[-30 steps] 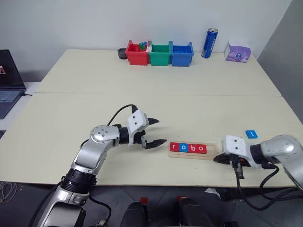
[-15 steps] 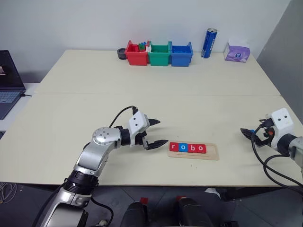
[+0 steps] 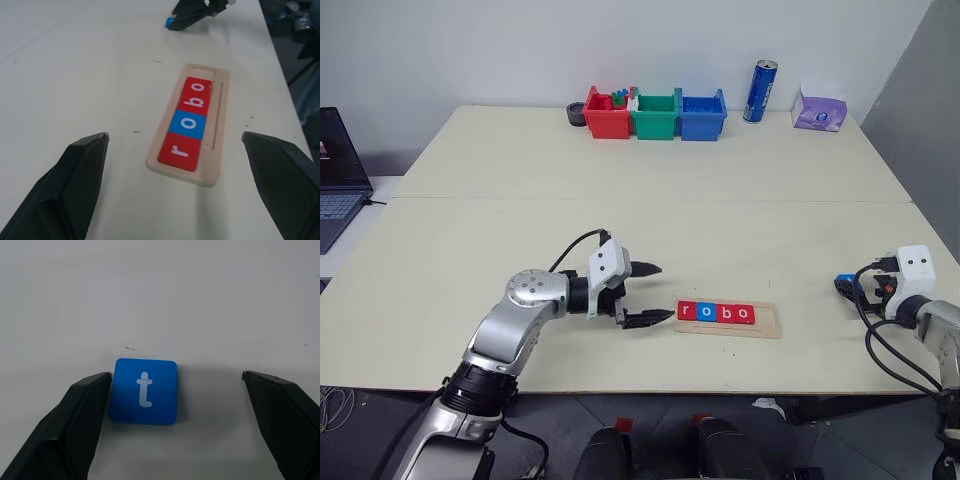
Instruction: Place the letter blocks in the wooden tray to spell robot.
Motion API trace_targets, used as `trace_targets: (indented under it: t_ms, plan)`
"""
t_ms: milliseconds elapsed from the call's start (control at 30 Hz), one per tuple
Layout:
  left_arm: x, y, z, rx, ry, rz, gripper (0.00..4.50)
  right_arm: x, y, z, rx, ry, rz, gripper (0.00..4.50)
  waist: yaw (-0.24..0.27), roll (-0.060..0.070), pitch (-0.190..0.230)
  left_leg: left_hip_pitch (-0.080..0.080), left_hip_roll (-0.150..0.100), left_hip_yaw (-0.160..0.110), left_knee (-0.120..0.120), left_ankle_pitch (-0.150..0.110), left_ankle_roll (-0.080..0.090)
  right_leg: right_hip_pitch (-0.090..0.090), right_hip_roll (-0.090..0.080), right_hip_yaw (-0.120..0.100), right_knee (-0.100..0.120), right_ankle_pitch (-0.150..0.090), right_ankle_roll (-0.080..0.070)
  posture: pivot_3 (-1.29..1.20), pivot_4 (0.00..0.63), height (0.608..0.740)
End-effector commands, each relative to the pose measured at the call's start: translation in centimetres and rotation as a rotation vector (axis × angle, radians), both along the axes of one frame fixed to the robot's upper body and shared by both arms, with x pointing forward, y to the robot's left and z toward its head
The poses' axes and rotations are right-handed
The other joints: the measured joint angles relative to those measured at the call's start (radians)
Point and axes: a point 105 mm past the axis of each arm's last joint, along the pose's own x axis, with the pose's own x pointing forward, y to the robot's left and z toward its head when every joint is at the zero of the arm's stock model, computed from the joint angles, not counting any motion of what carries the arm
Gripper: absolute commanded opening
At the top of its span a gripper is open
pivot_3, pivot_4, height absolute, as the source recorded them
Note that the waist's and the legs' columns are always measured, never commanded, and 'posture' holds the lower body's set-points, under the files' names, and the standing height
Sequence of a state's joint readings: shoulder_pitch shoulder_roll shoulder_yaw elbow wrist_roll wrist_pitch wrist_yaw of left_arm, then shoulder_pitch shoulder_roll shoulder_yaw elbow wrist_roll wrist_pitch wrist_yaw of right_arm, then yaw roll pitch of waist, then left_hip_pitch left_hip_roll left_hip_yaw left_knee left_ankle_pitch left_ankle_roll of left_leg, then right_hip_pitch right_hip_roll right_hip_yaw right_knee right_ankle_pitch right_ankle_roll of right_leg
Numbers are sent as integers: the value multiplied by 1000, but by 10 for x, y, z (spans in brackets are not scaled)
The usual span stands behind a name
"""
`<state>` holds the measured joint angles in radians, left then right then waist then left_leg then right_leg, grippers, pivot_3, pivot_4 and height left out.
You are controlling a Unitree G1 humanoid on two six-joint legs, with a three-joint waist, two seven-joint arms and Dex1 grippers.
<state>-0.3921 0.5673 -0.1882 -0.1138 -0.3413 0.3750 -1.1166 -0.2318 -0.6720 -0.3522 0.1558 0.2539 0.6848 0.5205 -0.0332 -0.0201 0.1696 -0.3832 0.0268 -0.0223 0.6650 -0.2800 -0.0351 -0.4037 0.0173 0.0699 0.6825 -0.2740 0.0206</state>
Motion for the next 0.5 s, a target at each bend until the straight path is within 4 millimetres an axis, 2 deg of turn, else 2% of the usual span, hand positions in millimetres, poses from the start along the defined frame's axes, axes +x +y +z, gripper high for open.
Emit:
trace_targets:
  t_ms: [33,133,233,267,367,500]
  plan:
    - [-2,12,12,-8,-17,-13,4500,1,1,-4,20,13,-3,4466,-1,0,0,0,0,0,0,0,0,0,0,0,0,0,0,0,150,740]
    - [-3,29,9,25,5,-11,4500,1,2,-8,27,24,-8,3842,-2,0,0,1,0,0,0,0,0,0,2,0,0,0,0,0,150,740]
    - [-5,43,5,58,23,-24,4500,0,5,-11,26,30,-2,2802,-1,0,0,1,0,0,0,0,0,0,2,0,0,0,0,0,150,740]
    - [-6,46,4,60,21,-33,4500,0,6,-10,18,27,4,2365,-1,0,0,1,0,0,0,0,0,0,2,0,0,0,0,0,150,740]
    - [-7,49,3,64,7,-49,4500,-2,13,-5,3,7,28,1452,1,0,0,0,0,0,0,0,0,0,1,0,0,0,0,0,150,740]
    - [-10,42,5,77,-33,-80,4500,-17,28,3,-11,-12,53,1454,2,0,0,0,1,-1,0,0,0,0,1,0,-1,0,0,0,150,740]
